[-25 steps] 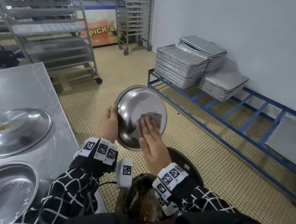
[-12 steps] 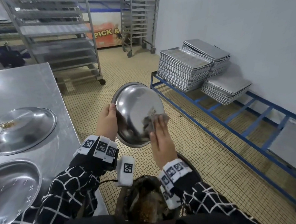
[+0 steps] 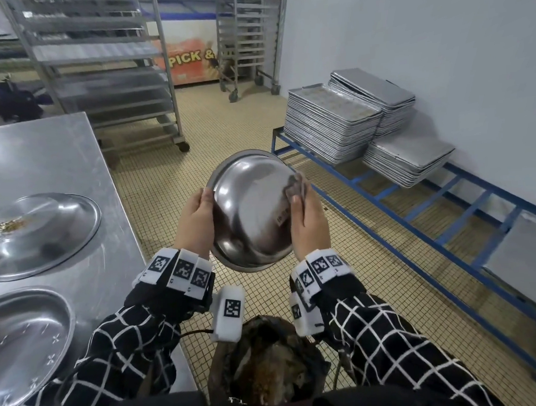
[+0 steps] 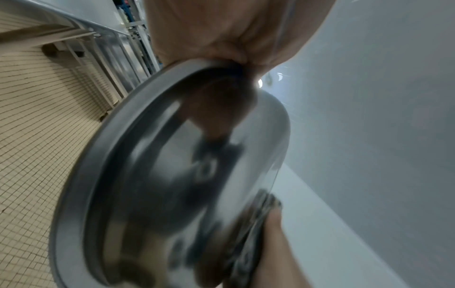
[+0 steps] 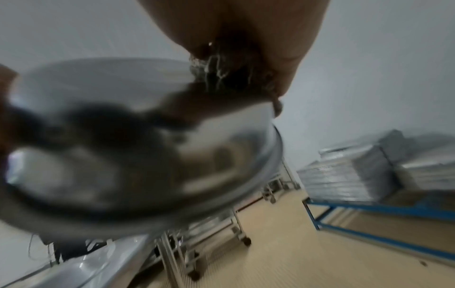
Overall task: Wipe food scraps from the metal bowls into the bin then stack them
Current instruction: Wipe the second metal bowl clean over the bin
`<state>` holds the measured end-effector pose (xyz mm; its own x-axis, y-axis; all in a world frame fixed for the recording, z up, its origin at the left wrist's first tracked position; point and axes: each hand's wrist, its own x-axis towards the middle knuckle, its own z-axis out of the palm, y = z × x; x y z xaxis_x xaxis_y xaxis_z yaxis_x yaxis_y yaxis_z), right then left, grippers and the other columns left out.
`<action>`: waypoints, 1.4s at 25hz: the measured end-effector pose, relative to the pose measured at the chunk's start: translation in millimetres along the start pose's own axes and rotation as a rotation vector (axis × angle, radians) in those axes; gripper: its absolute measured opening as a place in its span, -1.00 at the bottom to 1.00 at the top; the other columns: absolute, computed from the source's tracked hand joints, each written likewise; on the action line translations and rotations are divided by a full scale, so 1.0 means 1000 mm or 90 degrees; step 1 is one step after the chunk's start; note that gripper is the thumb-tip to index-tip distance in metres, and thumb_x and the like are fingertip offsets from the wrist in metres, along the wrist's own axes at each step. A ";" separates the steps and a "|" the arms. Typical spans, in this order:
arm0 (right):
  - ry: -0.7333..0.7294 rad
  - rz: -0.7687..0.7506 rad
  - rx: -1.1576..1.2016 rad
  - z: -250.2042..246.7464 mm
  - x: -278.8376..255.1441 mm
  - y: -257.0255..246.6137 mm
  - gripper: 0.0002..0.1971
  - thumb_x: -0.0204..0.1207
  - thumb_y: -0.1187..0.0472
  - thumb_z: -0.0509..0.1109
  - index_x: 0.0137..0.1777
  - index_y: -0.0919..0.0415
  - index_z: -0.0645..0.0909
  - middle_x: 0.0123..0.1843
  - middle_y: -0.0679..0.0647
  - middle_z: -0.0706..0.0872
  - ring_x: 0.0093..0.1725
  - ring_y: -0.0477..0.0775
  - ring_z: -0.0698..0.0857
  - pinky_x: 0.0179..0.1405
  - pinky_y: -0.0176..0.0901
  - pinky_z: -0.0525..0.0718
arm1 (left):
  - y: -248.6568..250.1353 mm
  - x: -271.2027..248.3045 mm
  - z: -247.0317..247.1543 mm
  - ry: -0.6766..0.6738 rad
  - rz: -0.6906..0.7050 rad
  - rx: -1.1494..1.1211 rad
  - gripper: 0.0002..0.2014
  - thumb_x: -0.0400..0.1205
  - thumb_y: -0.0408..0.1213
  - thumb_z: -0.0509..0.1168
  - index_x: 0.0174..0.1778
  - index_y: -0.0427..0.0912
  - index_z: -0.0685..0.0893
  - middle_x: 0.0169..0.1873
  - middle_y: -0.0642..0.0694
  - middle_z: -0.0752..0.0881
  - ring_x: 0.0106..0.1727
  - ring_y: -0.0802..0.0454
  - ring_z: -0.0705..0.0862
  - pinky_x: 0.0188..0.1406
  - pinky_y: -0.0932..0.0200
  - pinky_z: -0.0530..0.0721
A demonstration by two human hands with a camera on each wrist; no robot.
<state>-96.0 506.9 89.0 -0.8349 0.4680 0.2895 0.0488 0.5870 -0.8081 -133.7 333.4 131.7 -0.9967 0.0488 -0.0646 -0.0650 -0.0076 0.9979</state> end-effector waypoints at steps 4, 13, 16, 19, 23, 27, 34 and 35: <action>-0.055 -0.102 -0.038 0.023 -0.052 0.014 -0.39 0.67 -0.14 -0.08 0.67 -0.07 -0.15 0.71 -0.09 -0.14 0.68 0.11 -0.04 0.50 0.25 0.33 | -0.004 0.003 0.002 0.049 -0.002 -0.007 -0.72 0.77 -0.11 0.04 -0.11 -0.03 0.62 -0.11 -0.11 0.70 0.00 -0.09 0.67 0.20 -0.04 0.62; 0.067 -0.147 -0.059 0.003 -0.002 -0.013 -0.51 0.69 0.01 0.06 0.56 0.20 0.29 0.59 0.09 0.33 0.62 -0.03 0.12 0.56 0.03 0.26 | -0.019 -0.002 0.015 -0.051 -0.042 0.011 -0.76 0.75 -0.08 0.08 -0.02 -0.03 0.64 0.00 -0.17 0.74 0.07 -0.14 0.71 0.23 -0.09 0.63; -0.011 0.044 -0.038 -0.017 -0.003 0.016 -0.61 0.69 0.05 0.11 0.44 0.21 0.40 0.27 0.12 0.61 0.29 0.09 0.59 0.04 -0.27 0.53 | -0.022 0.001 0.011 -0.040 -0.036 0.044 -0.77 0.75 -0.06 0.08 -0.02 0.02 0.64 -0.02 -0.10 0.73 0.05 -0.07 0.69 0.14 0.03 0.62; -0.030 0.112 -0.058 -0.027 -0.020 0.034 -0.73 0.67 0.09 0.20 0.28 0.21 0.41 -0.07 0.06 0.69 -0.12 0.04 0.73 -0.44 -0.51 0.47 | -0.026 0.002 0.009 -0.051 -0.006 0.153 -0.74 0.76 -0.08 0.07 -0.05 -0.08 0.62 -0.11 -0.12 0.70 -0.05 -0.08 0.67 -0.10 0.13 0.57; 0.085 0.035 -0.021 -0.026 -0.027 0.011 -0.74 0.55 0.13 0.39 0.16 0.23 0.54 0.20 0.06 0.54 -0.06 -0.21 0.55 -0.24 -0.76 0.46 | -0.032 -0.002 0.011 -0.115 0.064 0.333 -0.74 0.75 -0.05 0.08 -0.13 -0.06 0.59 -0.25 -0.12 0.68 -0.23 -0.05 0.64 -0.24 0.19 0.58; 0.016 -0.221 -0.088 -0.006 -0.033 -0.010 -0.67 0.57 0.09 0.34 0.29 0.17 0.59 0.27 0.03 0.58 0.21 -0.03 0.57 0.20 -0.17 0.65 | -0.029 -0.007 0.018 -0.151 0.122 0.341 -0.74 0.73 -0.05 0.14 -0.13 -0.08 0.65 -0.29 -0.12 0.73 -0.23 -0.10 0.69 -0.21 0.06 0.65; 0.012 0.012 -0.028 -0.017 -0.034 0.022 -0.59 0.71 0.07 0.09 0.54 -0.01 0.37 0.10 -0.11 0.67 0.00 -0.13 0.69 -0.32 -0.62 0.53 | -0.032 -0.005 0.005 -0.099 0.157 0.319 -0.71 0.73 -0.04 0.12 -0.28 -0.01 0.56 -0.47 -0.02 0.58 -0.42 -0.01 0.54 -0.38 0.07 0.53; 0.003 0.011 -0.022 -0.017 -0.037 0.021 -0.57 0.71 0.09 0.10 0.57 -0.03 0.30 0.06 -0.12 0.68 -0.06 -0.13 0.71 -0.33 -0.57 0.58 | -0.032 -0.004 0.004 -0.085 0.160 0.319 -0.71 0.73 -0.05 0.11 -0.28 -0.02 0.56 -0.47 -0.03 0.58 -0.43 -0.01 0.53 -0.38 0.05 0.54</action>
<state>-54.2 513.0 70.5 -0.8308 0.4819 0.2783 0.0822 0.6009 -0.7951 -127.4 337.8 100.0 -0.9619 0.2324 0.1440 0.2357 0.4380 0.8675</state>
